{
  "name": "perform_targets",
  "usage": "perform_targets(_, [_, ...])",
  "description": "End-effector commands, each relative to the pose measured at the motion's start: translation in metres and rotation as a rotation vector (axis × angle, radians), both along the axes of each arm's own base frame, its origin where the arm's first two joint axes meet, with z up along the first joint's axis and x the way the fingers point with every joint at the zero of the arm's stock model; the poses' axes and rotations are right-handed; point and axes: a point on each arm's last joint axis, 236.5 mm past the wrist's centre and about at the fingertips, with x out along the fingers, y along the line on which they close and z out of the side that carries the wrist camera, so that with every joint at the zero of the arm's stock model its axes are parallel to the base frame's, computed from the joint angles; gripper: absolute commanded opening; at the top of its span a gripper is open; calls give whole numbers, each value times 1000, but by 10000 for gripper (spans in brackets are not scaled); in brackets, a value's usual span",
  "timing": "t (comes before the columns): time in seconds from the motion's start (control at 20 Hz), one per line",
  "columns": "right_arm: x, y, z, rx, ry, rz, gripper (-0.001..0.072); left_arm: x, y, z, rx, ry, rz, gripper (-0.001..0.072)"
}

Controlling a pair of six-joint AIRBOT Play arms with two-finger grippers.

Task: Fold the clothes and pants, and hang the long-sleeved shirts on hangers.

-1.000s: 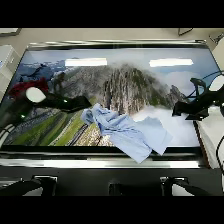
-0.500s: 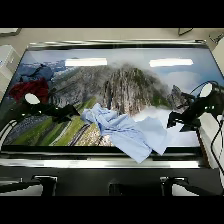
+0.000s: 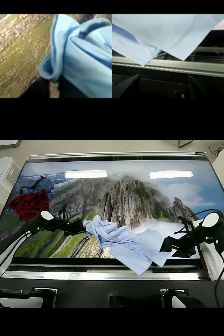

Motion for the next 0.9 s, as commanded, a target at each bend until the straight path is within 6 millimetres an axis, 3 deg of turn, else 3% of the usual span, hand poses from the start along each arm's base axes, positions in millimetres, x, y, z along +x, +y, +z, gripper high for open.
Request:
perform_targets(0.0, [-21,6,-10,19,44,-2,706,8,-1,-3,4,-24,23,23])
perform_targets(0.15, [-46,14,-36,40,123,-17,706,9,-1,2,6,-46,5,22])
perform_targets(0.3, [-57,38,-61,126,139,-94,705,10,-2,9,5,-65,-2,21])
perform_targets(0.55, [-49,68,-77,238,104,-233,699,12,-2,21,1,-95,-3,21])
perform_targets(0.85, [-35,78,-85,280,60,-335,696,15,-2,36,-3,-131,-2,21])
